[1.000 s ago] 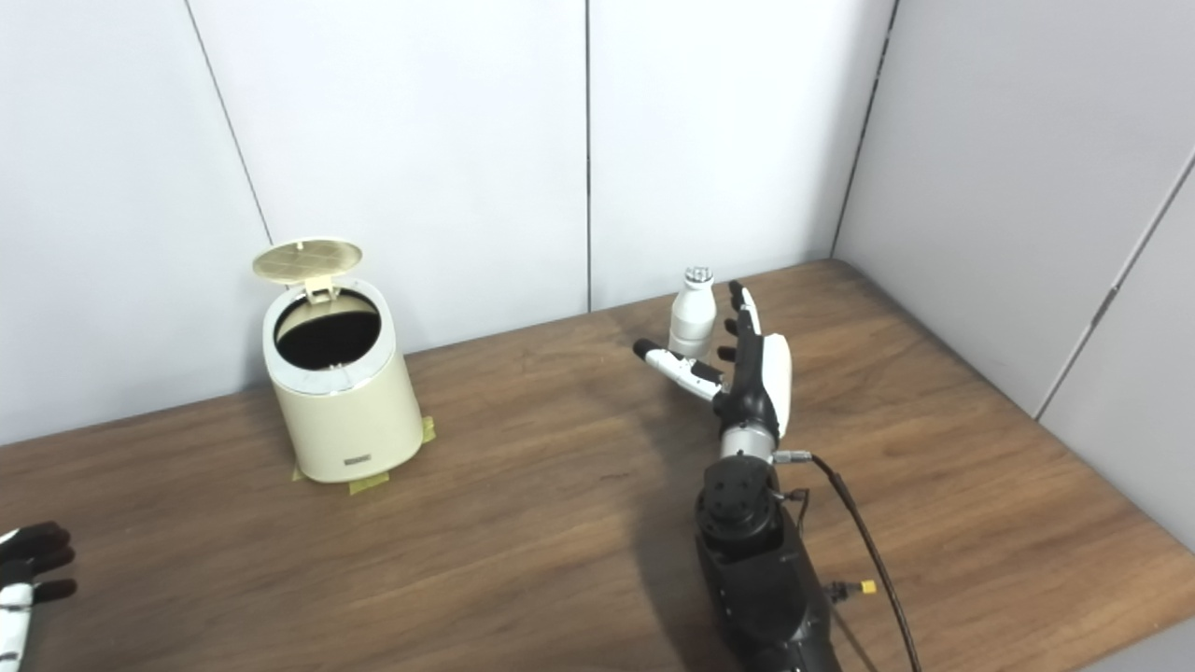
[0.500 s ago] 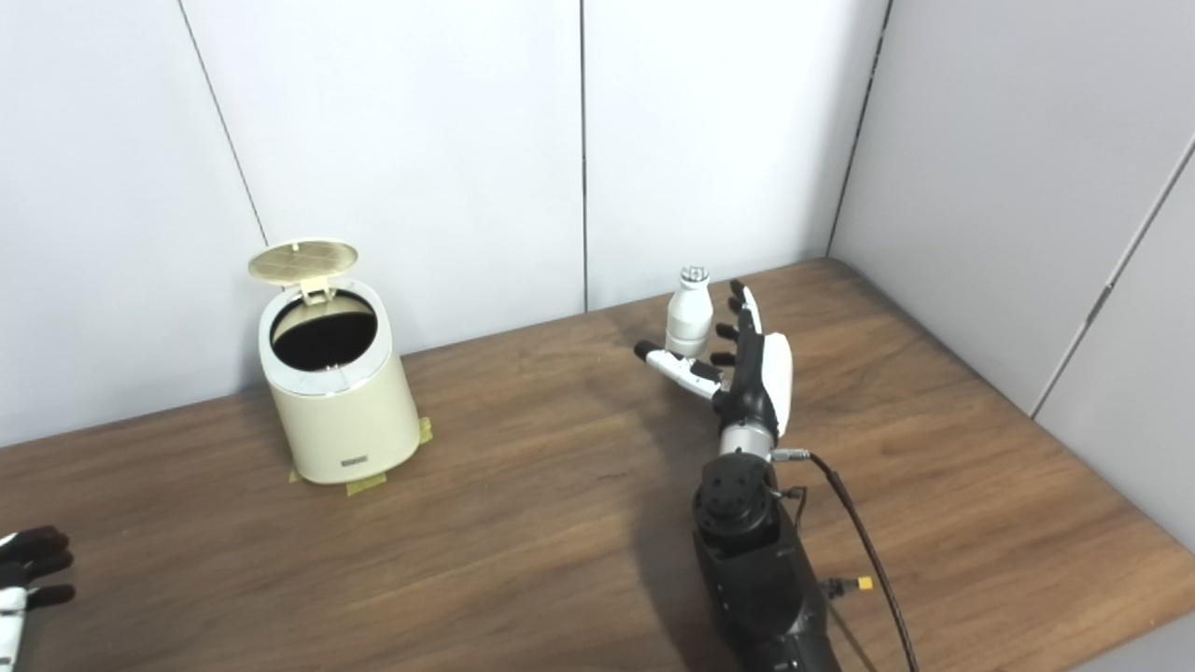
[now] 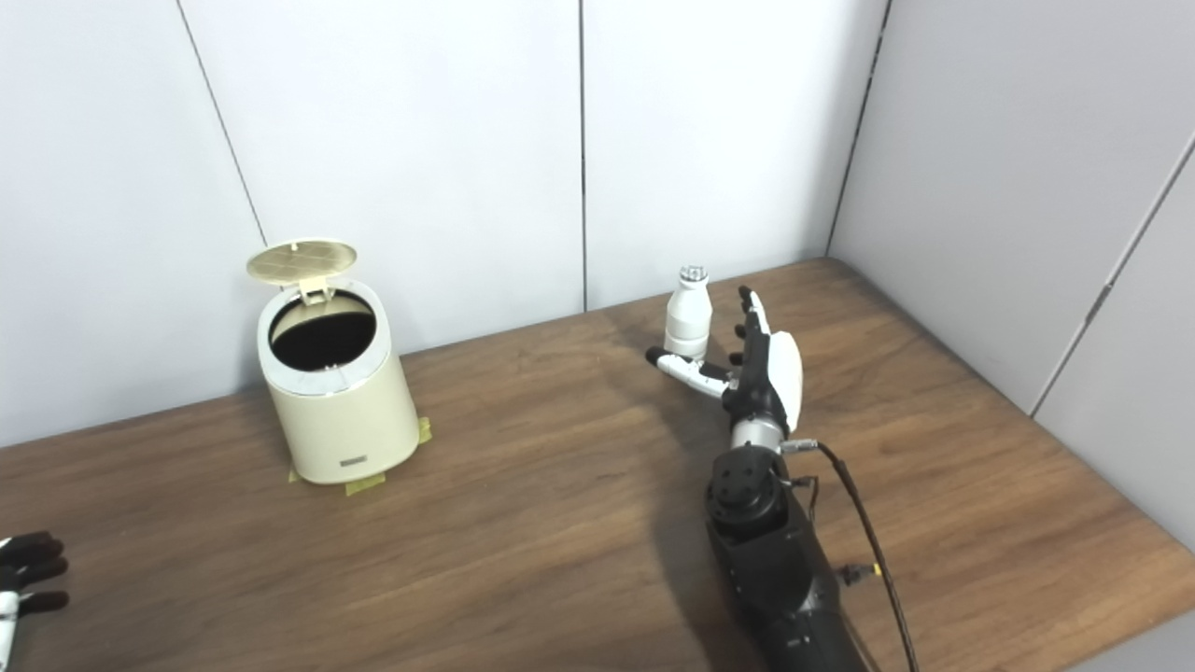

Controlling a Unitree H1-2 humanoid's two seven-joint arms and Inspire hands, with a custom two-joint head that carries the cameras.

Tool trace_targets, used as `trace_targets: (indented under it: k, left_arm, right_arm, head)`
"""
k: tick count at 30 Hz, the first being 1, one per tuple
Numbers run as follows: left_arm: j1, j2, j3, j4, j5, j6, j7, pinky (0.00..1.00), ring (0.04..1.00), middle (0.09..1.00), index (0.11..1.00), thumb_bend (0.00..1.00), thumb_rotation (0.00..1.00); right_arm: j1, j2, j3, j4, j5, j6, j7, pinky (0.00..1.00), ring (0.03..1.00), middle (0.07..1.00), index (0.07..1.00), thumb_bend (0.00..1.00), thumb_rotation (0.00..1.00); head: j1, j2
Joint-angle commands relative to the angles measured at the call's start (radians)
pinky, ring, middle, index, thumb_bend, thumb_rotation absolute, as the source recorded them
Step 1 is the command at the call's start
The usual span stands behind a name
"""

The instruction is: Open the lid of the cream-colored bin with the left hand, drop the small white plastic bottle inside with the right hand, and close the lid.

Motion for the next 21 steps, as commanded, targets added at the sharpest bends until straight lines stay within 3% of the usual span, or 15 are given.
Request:
trace_targets:
  k: [1, 13, 21]
  left_arm:
    - [-0.008, 0.018, 0.006, -0.011, 0.004, -0.026, -0.001, 0.59, 0.689, 0.699, 0.689, 0.38, 0.64]
    - [0.001, 0.022, 0.007, -0.022, 0.014, -0.024, 0.001, 0.57, 0.68, 0.69, 0.681, 0.4, 0.66]
    - [0.011, 0.026, 0.008, -0.031, 0.014, -0.036, -0.001, 0.56, 0.67, 0.682, 0.674, 0.44, 0.66]
  right_arm:
    - [-0.059, -0.027, 0.002, -0.011, -0.001, -0.051, 0.001, 0.7, 0.853, 0.918, 0.932, 0.92, 0.3]
    - [-0.094, -0.048, 0.009, 0.085, 0.036, -0.126, 0.006, 0.68, 0.806, 0.865, 0.858, 0.89, 0.25]
    - [-0.121, -0.075, 0.033, 0.151, 0.022, -0.129, 0.014, 0.7, 0.792, 0.825, 0.817, 0.89, 0.29]
  head:
    - [0.0, 0.002]
    - [0.009, 0.002]
    - [0.028, 0.004]
